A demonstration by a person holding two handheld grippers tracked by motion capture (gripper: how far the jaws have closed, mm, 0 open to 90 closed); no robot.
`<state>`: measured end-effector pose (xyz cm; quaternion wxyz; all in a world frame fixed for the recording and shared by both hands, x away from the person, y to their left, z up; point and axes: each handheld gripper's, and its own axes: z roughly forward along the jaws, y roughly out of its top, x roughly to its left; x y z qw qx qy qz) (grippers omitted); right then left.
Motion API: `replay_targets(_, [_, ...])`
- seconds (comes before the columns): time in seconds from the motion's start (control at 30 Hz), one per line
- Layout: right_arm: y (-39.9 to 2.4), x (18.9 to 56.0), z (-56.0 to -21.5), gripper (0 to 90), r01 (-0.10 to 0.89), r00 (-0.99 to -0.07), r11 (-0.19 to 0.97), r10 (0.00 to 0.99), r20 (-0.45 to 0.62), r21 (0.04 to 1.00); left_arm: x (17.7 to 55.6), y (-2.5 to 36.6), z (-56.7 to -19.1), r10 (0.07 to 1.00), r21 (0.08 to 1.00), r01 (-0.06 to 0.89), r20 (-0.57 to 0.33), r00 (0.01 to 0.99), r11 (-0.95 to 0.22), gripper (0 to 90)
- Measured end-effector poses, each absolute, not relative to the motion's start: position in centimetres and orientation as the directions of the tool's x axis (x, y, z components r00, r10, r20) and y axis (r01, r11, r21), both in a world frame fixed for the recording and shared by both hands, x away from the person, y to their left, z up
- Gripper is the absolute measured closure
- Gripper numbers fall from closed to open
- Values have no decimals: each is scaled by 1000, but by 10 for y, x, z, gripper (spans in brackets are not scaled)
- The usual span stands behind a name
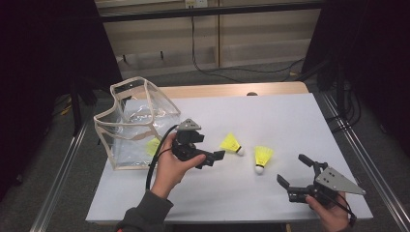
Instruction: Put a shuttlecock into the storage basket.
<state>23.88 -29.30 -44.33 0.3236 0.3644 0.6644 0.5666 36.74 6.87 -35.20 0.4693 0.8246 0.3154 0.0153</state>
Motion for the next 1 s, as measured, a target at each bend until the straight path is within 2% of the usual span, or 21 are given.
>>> replay_targets(1.0, [-293,237,-443,19,123,-522,94,853,-16,988,359,58,-369,495,777,501,-285,821,-382,24])
